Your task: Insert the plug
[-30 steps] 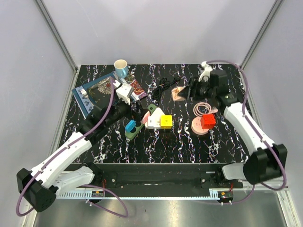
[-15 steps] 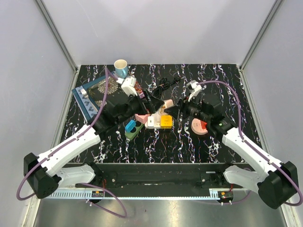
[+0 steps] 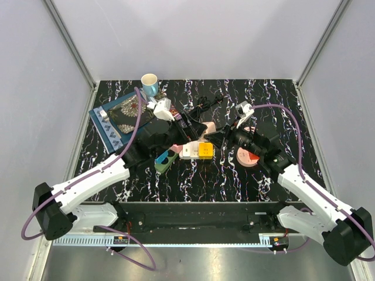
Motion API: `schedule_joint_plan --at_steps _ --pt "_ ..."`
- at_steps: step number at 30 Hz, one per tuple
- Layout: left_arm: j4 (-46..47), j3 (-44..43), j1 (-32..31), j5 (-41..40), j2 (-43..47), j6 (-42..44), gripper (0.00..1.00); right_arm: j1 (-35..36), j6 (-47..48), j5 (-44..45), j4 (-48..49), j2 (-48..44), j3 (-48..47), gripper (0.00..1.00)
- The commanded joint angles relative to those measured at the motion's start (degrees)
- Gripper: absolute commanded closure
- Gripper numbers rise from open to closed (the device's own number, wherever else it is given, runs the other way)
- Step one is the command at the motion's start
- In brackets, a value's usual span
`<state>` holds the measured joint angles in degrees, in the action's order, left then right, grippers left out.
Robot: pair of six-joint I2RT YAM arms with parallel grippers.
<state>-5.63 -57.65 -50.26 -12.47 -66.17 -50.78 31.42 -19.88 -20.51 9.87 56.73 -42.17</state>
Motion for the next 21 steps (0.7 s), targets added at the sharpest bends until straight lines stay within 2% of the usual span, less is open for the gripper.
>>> schedule_joint_plan --at_steps 1,3,8,17,19,21 --pt "4.48 -2.03 -0.36 -0.10 -1.24 -1.34 0.06 0.66 -0.95 -0.32 5.33 -1.71 0.07 0.94" --pt "4.57 -2.20 -0.45 0.78 -2.03 -0.99 0.08 0.66 -1.04 -0.41 5.42 -1.62 0.07 0.94" --pt "4.66 -2.47 -0.80 2.27 -3.79 -1.07 0.18 0.66 -0.95 -0.93 5.51 -1.71 0.16 0.94" --pt "4.57 -3.88 -1.51 5.17 -7.48 -2.12 0.24 0.66 -1.39 0.30 6.83 -1.09 0.77 0.94" --pt "4.66 -3.96 -1.60 5.09 -7.92 -2.04 0.30 0.66 -1.30 0.30 6.92 -0.92 0.78 0.94" --pt "4.14 -4.23 -1.60 4.65 -8.18 -1.34 0.37 0.57 -1.30 0.04 6.74 -0.74 0.69 0.90"
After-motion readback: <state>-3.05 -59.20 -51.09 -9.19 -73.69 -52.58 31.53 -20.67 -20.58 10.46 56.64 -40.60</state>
